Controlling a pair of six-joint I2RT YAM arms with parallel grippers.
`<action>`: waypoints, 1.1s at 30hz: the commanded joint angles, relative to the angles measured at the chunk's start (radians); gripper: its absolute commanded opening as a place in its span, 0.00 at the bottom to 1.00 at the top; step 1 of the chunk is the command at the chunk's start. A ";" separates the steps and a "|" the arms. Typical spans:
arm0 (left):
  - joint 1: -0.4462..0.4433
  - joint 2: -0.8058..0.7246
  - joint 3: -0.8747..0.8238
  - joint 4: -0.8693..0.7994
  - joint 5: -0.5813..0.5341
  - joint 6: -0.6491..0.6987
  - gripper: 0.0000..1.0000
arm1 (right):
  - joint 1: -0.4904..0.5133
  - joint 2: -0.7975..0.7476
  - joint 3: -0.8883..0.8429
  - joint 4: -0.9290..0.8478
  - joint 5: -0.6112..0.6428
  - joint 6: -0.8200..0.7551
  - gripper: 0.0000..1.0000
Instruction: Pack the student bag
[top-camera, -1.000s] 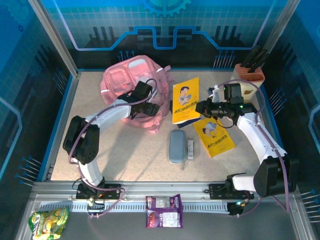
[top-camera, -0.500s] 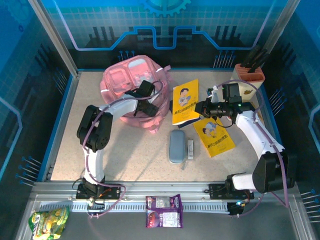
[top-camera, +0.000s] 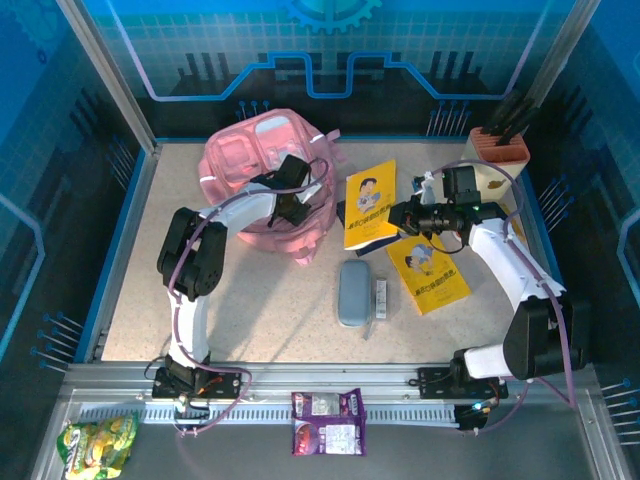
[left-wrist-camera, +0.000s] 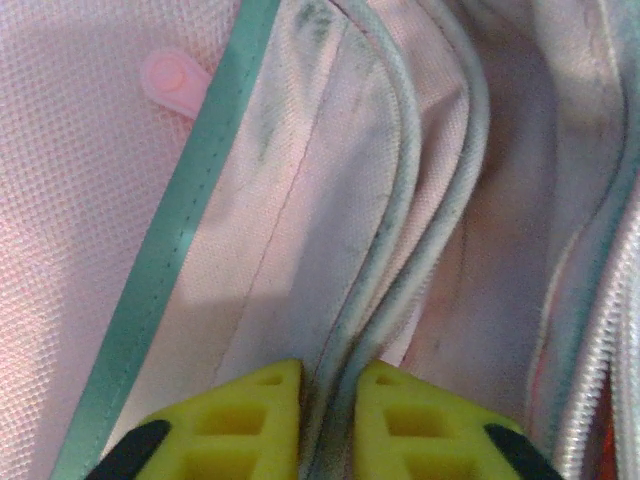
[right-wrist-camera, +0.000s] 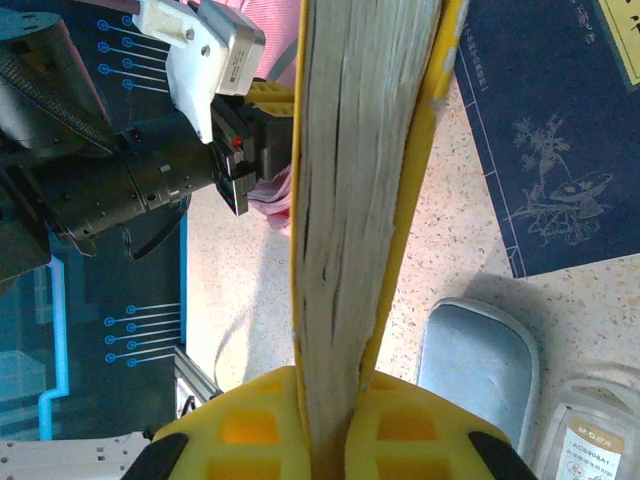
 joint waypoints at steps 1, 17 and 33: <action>0.033 -0.012 0.038 0.003 -0.049 0.002 0.08 | 0.001 -0.002 0.051 0.036 -0.028 -0.013 0.00; 0.031 -0.257 0.022 -0.044 -0.064 -0.061 0.00 | 0.025 -0.028 0.067 -0.046 -0.066 -0.037 0.00; 0.031 -0.379 0.145 -0.091 -0.054 -0.049 0.00 | 0.321 0.210 0.104 0.346 -0.104 0.237 0.00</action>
